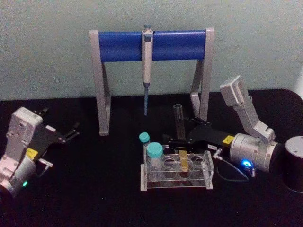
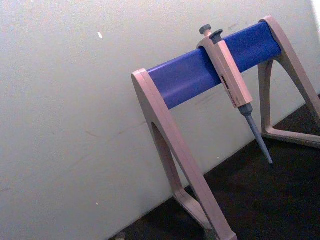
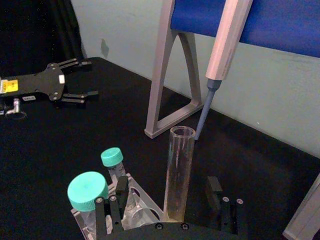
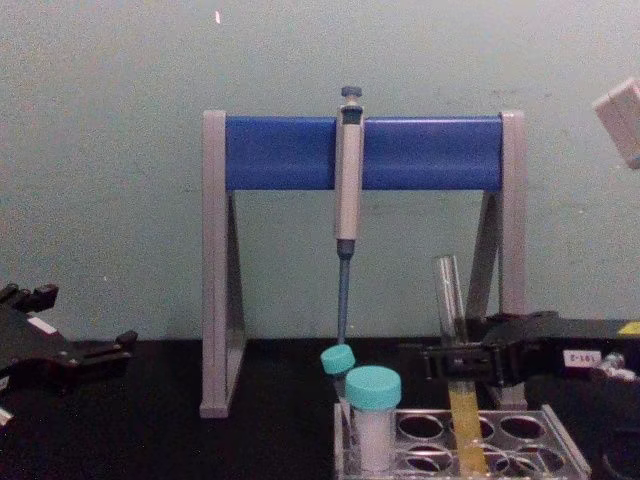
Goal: Pick up the test tube from the test tube rack, shake it, then place it back into the test tube rack.
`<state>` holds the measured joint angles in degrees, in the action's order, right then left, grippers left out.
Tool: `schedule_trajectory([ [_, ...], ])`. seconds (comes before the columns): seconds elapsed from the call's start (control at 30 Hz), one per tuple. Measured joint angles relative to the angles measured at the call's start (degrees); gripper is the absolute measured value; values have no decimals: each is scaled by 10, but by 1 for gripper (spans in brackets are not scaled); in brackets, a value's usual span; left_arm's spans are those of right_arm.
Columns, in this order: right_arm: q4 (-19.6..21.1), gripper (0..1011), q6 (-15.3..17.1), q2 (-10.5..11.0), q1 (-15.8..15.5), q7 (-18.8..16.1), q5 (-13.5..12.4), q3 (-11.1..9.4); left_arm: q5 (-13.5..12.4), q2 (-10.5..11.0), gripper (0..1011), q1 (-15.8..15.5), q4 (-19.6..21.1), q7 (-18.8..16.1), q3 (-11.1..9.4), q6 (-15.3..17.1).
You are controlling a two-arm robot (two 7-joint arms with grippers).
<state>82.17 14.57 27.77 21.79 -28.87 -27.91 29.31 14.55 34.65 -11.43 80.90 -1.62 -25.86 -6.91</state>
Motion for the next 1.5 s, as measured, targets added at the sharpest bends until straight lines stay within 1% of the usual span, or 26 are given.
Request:
schedule_trajectory([
  [0.17,-9,1000,-3,-4,7,-1,1,3,0,0,1010,0,0,0,0,0],
  [0.63,-8,1000,-3,-4,6,-1,1,3,0,0,1010,0,0,0,0,0],
  [0.8,-7,903,-3,-4,5,-1,1,2,0,0,1010,0,0,0,0,0],
  [0.83,-7,860,-3,-3,5,0,1,2,0,0,1010,0,0,0,0,0],
  [0.87,-7,860,-3,-3,5,-1,1,2,0,0,1010,0,0,0,0,0],
  [0.9,-7,817,-3,-3,5,0,1,2,0,0,1010,0,0,0,0,0],
  [0.93,-7,800,-3,-3,5,0,1,2,0,0,1010,0,0,0,0,0],
  [0.97,-7,742,-3,-3,5,0,1,2,0,0,1010,0,0,0,0,0],
  [1.07,-7,674,-3,-3,5,0,1,2,0,0,1010,0,0,0,0,0],
  [1.1,-7,626,-3,-3,5,0,1,2,0,0,1010,0,0,0,0,0],
  [1.13,-7,604,-3,-3,5,0,1,2,0,0,1010,0,0,0,0,0],
  [1.17,-7,546,-3,-3,5,0,1,2,0,0,1010,0,0,0,0,0],
  [1.27,-6,480,-3,-3,5,0,1,2,0,0,1010,0,0,0,0,0],
  [1.3,-6,421,-3,-3,5,0,1,2,0,0,1009,0,0,0,0,0],
  [1.37,-6,382,-3,-3,5,0,1,2,0,0,1010,0,0,0,0,0],
  [1.4,-6,322,-3,-3,5,0,1,2,0,0,1010,0,0,0,0,0],
  [1.5,-6,266,-3,-3,4,0,1,2,0,0,1010,0,0,0,0,0],
])
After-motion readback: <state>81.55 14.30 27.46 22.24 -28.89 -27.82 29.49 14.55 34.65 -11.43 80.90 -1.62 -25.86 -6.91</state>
